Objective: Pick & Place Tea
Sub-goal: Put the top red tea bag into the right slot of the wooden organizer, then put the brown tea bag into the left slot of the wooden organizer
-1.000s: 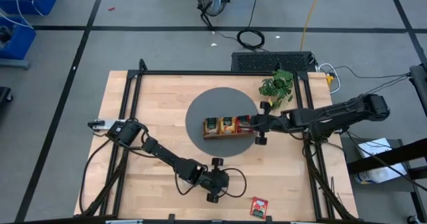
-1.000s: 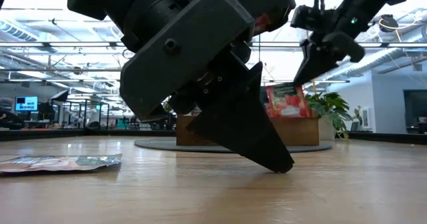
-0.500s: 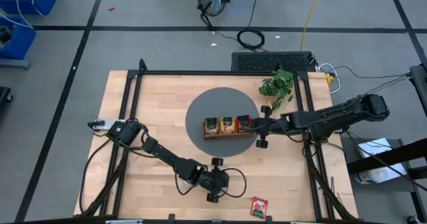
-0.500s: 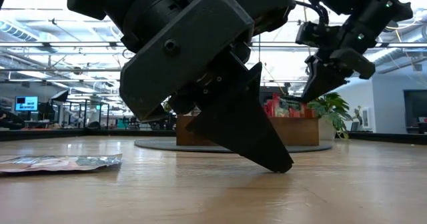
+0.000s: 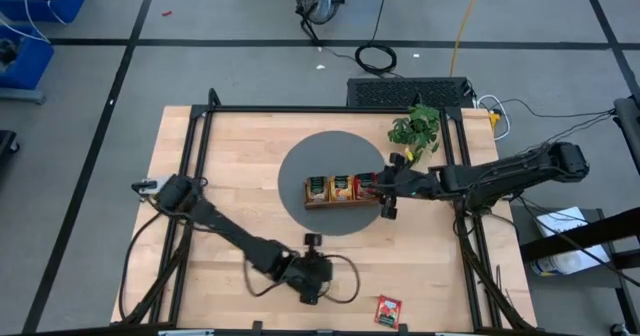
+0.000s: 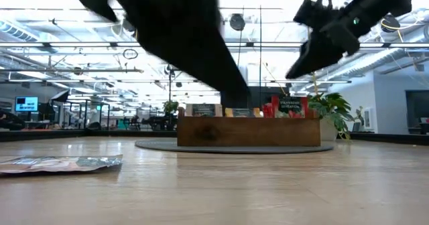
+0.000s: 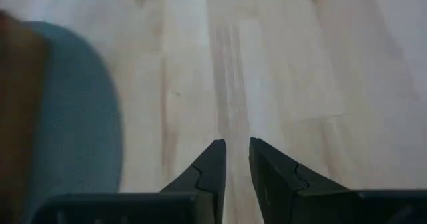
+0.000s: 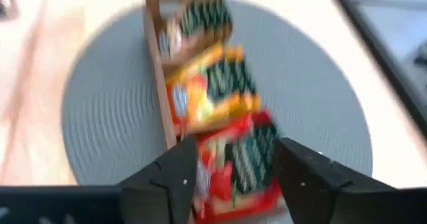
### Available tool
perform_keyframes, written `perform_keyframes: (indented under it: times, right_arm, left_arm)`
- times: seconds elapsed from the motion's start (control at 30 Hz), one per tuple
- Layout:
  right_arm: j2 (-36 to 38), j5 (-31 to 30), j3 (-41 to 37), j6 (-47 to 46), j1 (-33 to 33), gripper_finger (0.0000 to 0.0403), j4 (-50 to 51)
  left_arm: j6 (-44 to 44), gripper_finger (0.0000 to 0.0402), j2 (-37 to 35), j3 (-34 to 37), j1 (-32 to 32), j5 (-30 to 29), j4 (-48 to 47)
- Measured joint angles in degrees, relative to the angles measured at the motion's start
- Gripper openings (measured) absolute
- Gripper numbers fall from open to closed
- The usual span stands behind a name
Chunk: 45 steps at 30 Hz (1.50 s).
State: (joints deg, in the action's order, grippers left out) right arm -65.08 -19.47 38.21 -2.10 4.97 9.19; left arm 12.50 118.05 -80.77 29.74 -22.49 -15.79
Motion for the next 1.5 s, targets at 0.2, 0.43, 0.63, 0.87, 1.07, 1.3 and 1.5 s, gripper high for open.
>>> perform_keyframes:
  times: [0.2, 0.43, 0.63, 0.87, 1.07, 1.3, 1.5]
  right_arm:
    - [6.0, 0.1, 0.0, 2.2, 0.7, 0.0211, -1.9]
    - [7.1, 4.7, -0.5, -1.6, 6.7, 0.0176, 1.8]
    - [2.2, 5.5, -2.2, -1.2, 9.9, 0.0047, -1.4]
    - [-6.5, 9.0, -2.4, 0.7, 6.8, 0.0015, -3.1]
    - [-10.6, 3.0, -2.4, 3.8, 1.7, 0.0003, -8.2]
    - [-9.7, -3.0, -2.4, 6.0, -2.3, 0.0007, -12.2]
    - [-7.6, 6.4, -2.4, 3.0, 3.3, 0.0023, -21.4]
  left_arm:
    - [14.4, 0.0074, -6.2, 0.1, 6.7, -4.6, -13.6]
    - [25.1, 0.0074, -5.7, 0.1, 14.1, -7.6, -16.3]
    - [31.6, 0.0074, -5.0, 1.2, 17.1, -12.6, -17.3]
    - [39.0, 0.0074, -5.0, 4.7, 17.2, -13.6, -17.1]
    - [43.4, 0.0074, -5.0, 8.5, 17.2, -13.3, -17.2]
    - [48.7, 0.0074, -5.0, 11.5, 16.4, -8.6, -17.5]
    - [49.7, 0.0074, -5.0, 12.0, 15.8, -7.5, -17.0]
